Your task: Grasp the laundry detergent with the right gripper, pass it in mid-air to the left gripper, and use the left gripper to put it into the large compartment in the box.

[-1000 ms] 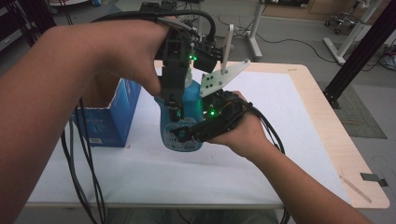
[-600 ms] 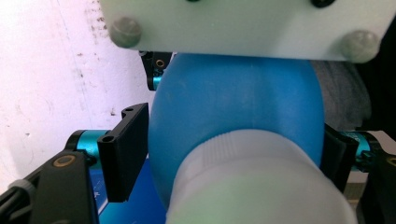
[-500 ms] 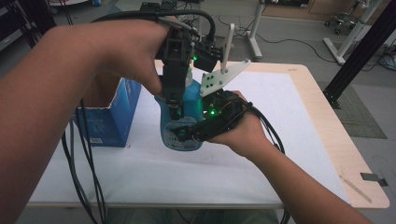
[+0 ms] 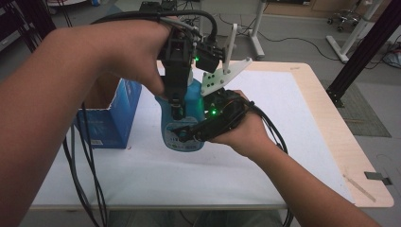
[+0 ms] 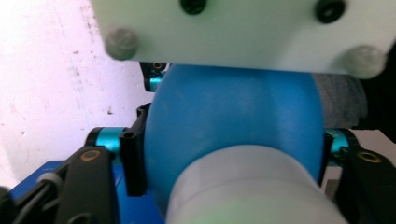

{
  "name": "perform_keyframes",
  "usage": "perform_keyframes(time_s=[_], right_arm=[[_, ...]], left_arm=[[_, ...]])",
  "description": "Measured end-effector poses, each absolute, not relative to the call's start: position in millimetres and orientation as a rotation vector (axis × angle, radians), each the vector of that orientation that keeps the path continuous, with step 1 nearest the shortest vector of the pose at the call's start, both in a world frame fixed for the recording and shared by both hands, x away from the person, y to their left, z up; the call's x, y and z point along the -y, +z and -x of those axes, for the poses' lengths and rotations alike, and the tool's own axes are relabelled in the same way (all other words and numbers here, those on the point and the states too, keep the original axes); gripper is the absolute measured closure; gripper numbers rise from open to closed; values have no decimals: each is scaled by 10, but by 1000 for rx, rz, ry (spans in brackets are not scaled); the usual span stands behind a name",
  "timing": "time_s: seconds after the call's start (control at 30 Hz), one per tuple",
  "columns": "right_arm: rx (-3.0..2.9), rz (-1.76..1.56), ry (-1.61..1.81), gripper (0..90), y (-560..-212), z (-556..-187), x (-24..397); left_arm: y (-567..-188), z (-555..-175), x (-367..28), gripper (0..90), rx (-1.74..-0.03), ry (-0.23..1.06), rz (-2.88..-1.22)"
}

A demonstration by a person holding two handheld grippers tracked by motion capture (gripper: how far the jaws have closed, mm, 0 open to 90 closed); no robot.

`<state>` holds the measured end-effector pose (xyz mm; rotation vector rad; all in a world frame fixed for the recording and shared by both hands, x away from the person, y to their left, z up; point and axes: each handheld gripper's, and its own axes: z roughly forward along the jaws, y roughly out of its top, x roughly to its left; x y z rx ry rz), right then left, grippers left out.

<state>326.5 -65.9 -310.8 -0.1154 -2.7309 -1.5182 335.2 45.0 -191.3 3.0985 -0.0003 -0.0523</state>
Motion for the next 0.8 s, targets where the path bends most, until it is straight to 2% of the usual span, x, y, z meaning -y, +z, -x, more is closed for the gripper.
perform_keyframes(time_s=[0.6,0.7,0.73,0.8], right_arm=[[2703,88,-1531,431,-3130,-3267,665],[2687,79,-1545,391,-3141,-3264,676],[2672,79,-1557,314,-3137,-3257,698],[2660,78,-1555,270,-3141,-3255,731]], left_arm=[[-1916,-3333,-421,381,-38,-60,-3118],[-1923,-3339,-411,381,-36,-62,-3115],[-1931,-3338,-402,381,-36,-64,-3122],[-1933,-3342,-402,380,-37,-65,-3123]])
